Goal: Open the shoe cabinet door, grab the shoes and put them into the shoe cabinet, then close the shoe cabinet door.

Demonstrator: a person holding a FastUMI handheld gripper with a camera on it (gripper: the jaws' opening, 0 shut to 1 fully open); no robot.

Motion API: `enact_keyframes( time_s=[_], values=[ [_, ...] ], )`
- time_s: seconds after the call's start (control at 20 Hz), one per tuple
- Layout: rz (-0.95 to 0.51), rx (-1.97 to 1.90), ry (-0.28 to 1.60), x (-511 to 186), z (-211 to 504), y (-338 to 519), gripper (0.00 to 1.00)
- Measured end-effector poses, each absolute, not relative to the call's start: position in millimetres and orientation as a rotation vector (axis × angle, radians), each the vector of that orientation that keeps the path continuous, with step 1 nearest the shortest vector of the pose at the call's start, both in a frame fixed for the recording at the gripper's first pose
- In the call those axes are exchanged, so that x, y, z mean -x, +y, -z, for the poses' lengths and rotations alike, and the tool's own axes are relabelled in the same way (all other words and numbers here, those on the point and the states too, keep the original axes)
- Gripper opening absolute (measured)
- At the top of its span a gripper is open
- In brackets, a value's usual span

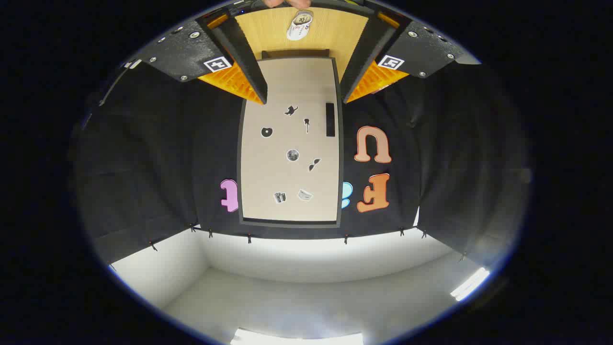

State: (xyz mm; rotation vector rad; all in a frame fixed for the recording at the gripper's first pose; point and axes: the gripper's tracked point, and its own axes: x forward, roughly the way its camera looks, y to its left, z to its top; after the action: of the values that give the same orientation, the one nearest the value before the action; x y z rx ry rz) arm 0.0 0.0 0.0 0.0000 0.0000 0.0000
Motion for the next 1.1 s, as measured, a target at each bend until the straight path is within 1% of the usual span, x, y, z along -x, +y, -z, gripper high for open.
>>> enact_keyframes(
  time_s=[1.1],
  values=[
    [0.011, -0.007, 0.029, -12, 9, 1, 0.95]
  ],
)
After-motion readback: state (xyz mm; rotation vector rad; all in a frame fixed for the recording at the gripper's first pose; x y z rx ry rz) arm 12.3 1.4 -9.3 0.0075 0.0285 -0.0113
